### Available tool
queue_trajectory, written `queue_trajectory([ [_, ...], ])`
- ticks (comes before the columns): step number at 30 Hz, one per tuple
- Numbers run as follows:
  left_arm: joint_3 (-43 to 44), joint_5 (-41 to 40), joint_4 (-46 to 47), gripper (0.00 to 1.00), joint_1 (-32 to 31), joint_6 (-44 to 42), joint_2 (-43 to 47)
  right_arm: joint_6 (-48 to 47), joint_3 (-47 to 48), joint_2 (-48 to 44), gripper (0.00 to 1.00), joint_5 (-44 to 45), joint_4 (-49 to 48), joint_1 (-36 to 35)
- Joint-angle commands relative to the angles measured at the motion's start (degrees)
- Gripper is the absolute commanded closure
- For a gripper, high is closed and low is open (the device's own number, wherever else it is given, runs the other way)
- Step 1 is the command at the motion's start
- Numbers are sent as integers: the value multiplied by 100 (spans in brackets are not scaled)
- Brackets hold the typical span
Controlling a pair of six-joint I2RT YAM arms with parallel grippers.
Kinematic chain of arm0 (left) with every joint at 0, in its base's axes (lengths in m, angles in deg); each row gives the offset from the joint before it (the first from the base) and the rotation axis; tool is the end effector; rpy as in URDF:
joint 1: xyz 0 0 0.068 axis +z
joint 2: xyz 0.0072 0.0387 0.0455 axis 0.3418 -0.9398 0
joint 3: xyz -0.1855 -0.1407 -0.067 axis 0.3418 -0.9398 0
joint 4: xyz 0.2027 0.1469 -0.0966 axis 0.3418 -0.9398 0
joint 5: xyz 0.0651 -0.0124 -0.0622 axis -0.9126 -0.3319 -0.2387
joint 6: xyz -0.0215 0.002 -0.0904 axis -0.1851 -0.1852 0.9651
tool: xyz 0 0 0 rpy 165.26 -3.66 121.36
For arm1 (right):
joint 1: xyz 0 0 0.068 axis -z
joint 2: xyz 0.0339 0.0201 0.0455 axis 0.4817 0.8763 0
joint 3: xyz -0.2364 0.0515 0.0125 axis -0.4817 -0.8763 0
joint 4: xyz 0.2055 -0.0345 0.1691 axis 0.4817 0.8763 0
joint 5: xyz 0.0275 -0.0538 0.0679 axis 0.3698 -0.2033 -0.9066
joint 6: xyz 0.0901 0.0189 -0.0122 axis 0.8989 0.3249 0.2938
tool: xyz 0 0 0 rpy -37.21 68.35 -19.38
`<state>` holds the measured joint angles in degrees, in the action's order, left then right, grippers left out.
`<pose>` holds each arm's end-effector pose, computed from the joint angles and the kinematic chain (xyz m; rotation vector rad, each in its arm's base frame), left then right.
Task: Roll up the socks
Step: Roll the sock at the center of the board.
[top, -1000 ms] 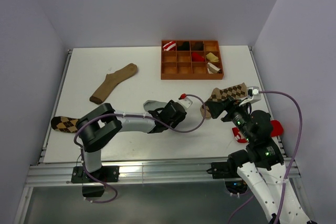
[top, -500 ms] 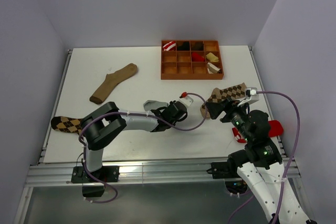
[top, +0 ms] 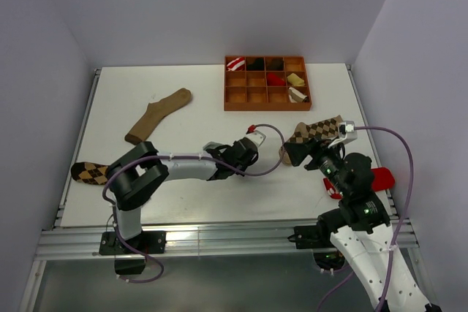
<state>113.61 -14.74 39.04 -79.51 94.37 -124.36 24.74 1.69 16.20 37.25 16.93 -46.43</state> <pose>0.2341 -0.3386 0.0823 0.7402 2.2235 -0.1940 0.1764 0.0693 0.2869 0.0665 1.7372 0.7415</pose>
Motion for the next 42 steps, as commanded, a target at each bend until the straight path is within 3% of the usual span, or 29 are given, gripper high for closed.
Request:
queue_trajectory([
  [1,-71,1018,-222,100,90,658,504,42,-151,136,16,-297,-539,-39],
  [11,-941,3048,858,100,1127,2309,1207,535,-599,944,20,-544,-1330,-39],
  [21,-1627,4534,2352,100,1830,3488,971,1132,-942,2157,31,-544,-2279,-223],
  [25,-1847,4651,2950,100,1910,3893,839,1396,-986,2789,35,-298,-2631,-460],
  [42,-2401,4457,3961,100,1927,4658,461,2750,-705,5304,51,283,-3668,-1559],
])
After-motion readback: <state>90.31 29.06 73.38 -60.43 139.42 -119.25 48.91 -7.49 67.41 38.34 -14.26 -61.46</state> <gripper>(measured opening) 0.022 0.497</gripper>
